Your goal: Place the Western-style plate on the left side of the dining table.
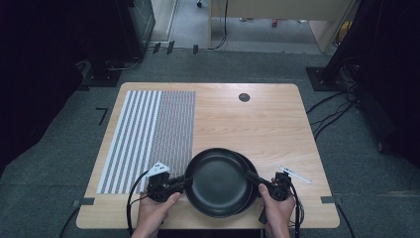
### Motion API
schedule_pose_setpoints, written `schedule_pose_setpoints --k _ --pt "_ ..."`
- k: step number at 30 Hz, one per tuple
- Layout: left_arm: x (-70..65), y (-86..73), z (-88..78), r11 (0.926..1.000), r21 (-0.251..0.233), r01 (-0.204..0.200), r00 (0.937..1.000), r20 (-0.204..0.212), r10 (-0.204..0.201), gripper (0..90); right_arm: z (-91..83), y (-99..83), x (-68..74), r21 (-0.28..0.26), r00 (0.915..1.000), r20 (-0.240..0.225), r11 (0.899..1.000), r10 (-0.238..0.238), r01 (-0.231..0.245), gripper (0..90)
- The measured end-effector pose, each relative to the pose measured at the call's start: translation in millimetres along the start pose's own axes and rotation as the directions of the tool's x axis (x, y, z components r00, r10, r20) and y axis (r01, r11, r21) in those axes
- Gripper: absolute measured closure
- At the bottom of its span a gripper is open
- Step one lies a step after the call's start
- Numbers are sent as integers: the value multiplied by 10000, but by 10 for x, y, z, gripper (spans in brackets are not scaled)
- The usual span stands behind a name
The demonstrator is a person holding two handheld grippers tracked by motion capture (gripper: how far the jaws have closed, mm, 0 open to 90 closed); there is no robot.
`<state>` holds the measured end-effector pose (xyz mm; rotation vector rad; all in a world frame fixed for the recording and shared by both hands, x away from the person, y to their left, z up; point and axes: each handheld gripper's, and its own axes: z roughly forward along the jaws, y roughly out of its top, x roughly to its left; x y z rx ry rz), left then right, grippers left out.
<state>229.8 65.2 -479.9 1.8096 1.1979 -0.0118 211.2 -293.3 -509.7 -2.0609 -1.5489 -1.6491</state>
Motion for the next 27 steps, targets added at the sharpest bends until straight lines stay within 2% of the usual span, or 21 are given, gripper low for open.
schedule_pose_setpoints --k 5,16,24,27 --pt "-14 26 -33 9996 -102 244 9997 47 -244 726 -19 6 43 86 10000 54 10000 49 -50 848" --pt "-44 115 -140 9989 -300 349 9991 236 -342 729 -28 45 113 216 9990 -286 9992 343 -337 846" --pt "-10 185 -228 9970 -574 527 9985 178 -518 729 6 158 276 185 9993 -362 9998 -68 74 846" --pt "9 207 -260 9964 -638 562 9984 138 -555 728 42 182 312 224 9992 -394 9997 -74 83 846"
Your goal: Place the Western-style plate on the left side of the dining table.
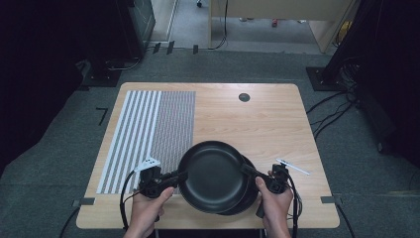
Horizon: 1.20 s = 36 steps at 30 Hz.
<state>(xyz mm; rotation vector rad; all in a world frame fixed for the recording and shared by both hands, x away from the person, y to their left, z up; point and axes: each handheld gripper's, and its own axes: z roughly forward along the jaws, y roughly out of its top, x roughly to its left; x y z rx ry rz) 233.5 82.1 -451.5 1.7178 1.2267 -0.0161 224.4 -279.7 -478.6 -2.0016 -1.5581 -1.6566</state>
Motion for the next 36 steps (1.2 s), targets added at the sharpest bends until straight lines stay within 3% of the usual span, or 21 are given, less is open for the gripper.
schedule_pose_setpoints --k 19,29,36 --pt "352 276 -396 9968 -764 250 9991 -329 -276 733 492 191 455 424 9981 -463 9982 -397 417 846" --pt "631 367 -557 9891 -1247 780 9944 -609 -861 734 903 302 668 959 9966 -670 9939 -474 537 846" --pt "802 417 -628 9833 -1443 1107 9899 -717 -1220 736 1099 354 789 1211 9962 -659 9906 -564 641 847"
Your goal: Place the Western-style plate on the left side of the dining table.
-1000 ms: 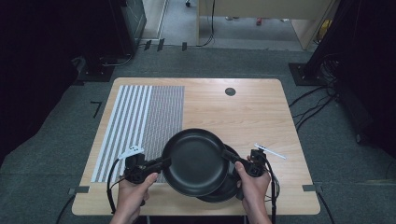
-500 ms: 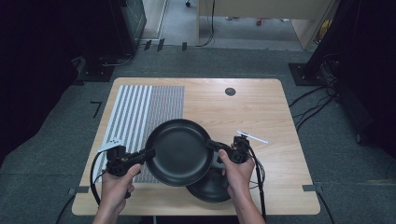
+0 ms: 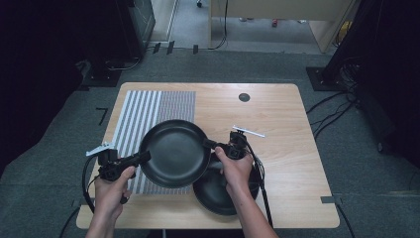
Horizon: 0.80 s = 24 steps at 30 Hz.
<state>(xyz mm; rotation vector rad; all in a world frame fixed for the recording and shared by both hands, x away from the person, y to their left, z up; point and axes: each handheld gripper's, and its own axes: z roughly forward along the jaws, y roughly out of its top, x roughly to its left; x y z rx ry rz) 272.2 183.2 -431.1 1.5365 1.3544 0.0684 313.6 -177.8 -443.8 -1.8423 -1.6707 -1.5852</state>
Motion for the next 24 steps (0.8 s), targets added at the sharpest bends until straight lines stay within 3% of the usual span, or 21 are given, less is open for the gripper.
schedule_pose_setpoints --k 10,24 --pt "278 120 -54 9988 -284 410 9986 -315 -419 736 393 135 128 369 9998 10 9991 -206 205 848" --pt "572 228 8 9969 -297 733 9942 -770 -754 734 854 277 136 766 9993 99 9965 -353 344 846"
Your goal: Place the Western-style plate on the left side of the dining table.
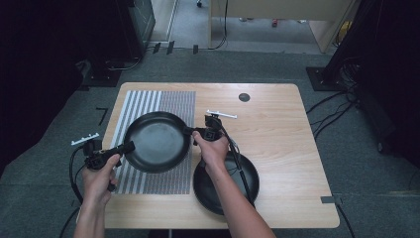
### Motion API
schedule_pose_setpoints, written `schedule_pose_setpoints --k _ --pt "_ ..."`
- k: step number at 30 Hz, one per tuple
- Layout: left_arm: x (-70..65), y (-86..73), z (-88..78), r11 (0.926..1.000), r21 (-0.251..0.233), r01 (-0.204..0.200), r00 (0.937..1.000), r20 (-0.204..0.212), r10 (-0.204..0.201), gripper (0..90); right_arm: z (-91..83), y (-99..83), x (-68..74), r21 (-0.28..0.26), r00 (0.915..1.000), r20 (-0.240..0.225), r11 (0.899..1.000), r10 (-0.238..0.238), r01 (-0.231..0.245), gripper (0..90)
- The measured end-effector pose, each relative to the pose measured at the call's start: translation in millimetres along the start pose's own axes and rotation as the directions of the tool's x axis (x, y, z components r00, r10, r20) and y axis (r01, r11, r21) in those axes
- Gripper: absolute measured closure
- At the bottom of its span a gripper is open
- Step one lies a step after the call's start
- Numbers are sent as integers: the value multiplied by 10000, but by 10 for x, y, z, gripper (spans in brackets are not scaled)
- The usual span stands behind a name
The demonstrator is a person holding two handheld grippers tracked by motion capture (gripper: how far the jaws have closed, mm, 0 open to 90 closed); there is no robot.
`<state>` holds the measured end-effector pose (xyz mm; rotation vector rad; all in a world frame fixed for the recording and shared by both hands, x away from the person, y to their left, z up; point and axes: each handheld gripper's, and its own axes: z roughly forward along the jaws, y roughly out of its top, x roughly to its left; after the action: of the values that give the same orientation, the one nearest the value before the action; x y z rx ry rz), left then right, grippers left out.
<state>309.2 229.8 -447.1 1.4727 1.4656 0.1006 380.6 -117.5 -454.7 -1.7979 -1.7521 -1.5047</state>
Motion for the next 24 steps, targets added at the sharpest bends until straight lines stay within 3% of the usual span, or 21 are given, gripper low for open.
schedule_pose_setpoints --k 7,18,21,24 --pt "109 61 68 9999 -109 116 9997 -200 -119 736 136 46 -28 45 10000 -49 10000 69 -69 845" --pt "375 80 289 9981 -55 610 9968 -508 -612 733 452 162 -96 314 9990 456 9995 -39 24 840" --pt "465 35 387 9962 -320 809 9941 -699 -830 731 587 197 -159 443 9977 670 9990 -71 42 837" --pt "530 22 434 9951 -290 946 9920 -807 -967 728 675 216 -192 596 9971 756 9982 -79 34 837"
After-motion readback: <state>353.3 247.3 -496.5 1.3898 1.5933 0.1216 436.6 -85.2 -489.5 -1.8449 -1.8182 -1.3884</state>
